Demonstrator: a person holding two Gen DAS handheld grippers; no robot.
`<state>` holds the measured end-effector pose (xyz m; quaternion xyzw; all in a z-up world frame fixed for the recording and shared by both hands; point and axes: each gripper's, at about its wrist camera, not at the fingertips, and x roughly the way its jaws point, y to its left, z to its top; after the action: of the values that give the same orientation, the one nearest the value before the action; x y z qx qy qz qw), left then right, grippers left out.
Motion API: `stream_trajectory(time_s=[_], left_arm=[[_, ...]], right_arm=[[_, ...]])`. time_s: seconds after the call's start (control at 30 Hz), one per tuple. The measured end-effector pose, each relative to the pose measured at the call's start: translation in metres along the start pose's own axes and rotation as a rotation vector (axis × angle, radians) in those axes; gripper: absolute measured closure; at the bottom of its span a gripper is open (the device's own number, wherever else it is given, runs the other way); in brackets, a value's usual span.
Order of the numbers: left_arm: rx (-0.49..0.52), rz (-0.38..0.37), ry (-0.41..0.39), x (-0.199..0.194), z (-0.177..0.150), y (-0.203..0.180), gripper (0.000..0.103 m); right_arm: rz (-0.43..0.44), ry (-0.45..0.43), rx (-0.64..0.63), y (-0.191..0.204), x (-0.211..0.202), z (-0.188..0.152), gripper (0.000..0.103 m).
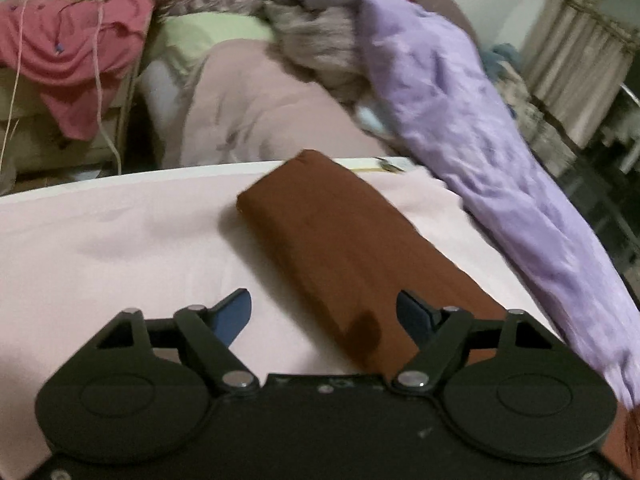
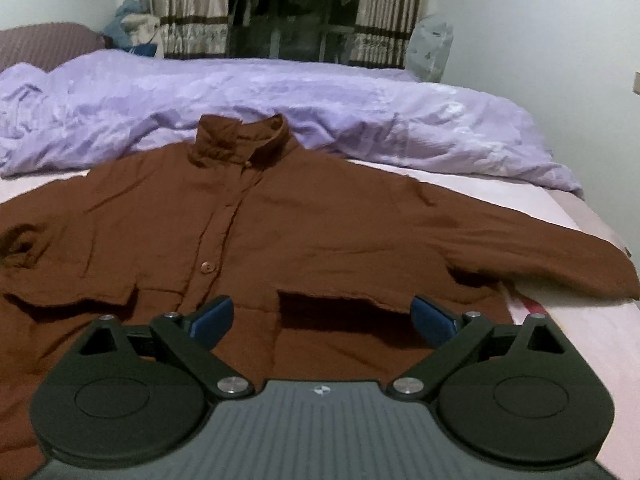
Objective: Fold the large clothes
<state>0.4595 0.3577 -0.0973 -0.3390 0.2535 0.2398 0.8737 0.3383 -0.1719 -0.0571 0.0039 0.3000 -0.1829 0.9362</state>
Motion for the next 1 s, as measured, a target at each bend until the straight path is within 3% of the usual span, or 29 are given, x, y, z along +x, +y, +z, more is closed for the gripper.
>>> stream_trajectory(time_s=[0.2,0.23,0.37,0.43,0.53,0.63,0.77,0.87,1.0], left_arm=[[-0.021,0.029,-0.051,0.028,0.015,-0.009,0.024],[-0.019,0.037,-0.058,0.03,0.016,-0.011,0.028],[0.021,0.067,-0.064,0.037,0.016,-0.018,0.057],[0.026,0.051,-0.06,0.035,0.017,-0.02,0.073],[0.048,0.017,-0.08,0.021,0.021,-0.032,0.089],[0.05,-0.109,-0.083,-0.009,0.024,-0.059,0.09],[0.146,-0.326,-0.103,-0.07,0.008,-0.131,0.09],[0.219,-0.534,-0.069,-0.117,-0.023,-0.197,0.09],[0.326,-0.815,0.032,-0.171,-0.093,-0.281,0.09]], right_arm=[[-0.001,0.008,-0.034,0.012,0.027,0.012,0.0],[-0.002,0.01,-0.035,0.013,0.031,0.013,0.0],[0.005,0.03,-0.034,0.015,0.046,0.013,0.0],[0.007,0.041,-0.036,0.014,0.052,0.012,0.0],[0.012,0.051,-0.028,0.009,0.056,0.011,0.0],[0.026,0.054,0.005,-0.001,0.056,0.01,0.0],[0.029,0.049,0.057,-0.021,0.051,0.011,0.0],[0.031,0.038,0.083,-0.036,0.043,0.012,0.0],[0.024,0.014,0.113,-0.058,0.03,0.011,0.0]])
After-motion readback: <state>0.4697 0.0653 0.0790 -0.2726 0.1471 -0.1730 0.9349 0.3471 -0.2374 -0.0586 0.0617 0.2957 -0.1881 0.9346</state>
